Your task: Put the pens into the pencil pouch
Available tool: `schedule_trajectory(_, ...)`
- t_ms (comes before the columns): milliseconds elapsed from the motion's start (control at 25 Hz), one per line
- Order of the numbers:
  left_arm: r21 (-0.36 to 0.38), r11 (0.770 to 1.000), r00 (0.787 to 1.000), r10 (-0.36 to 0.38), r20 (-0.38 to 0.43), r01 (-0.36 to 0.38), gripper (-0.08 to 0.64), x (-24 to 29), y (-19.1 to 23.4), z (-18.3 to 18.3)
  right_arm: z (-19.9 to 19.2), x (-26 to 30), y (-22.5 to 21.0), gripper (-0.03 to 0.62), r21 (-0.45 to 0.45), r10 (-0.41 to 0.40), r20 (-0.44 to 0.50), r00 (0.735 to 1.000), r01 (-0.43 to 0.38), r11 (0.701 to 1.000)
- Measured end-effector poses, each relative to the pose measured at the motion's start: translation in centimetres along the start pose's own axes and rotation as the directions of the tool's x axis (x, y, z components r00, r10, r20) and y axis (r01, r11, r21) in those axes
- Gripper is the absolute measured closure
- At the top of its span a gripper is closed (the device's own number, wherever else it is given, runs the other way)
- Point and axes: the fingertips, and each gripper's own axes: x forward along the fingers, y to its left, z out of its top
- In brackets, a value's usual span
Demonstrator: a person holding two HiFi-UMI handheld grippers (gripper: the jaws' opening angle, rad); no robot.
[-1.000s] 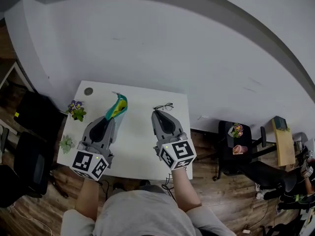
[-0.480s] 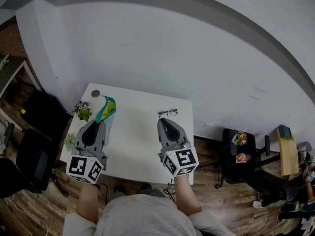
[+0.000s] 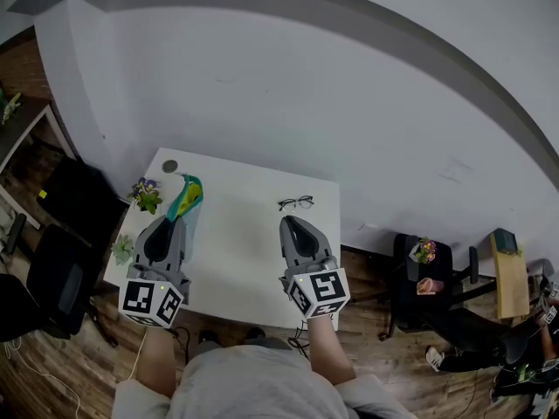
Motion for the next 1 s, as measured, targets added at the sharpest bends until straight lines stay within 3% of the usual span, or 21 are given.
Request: schedule_trajectory(1000, -0.026, 1.000, 1.000, 0.003, 0.000, -0.003, 0.494, 1.5, -1.5, -1.0, -0.7, 0.8, -1.1, 0.554, -0.002, 0.045, -0.009, 0.999, -0.045, 0.999)
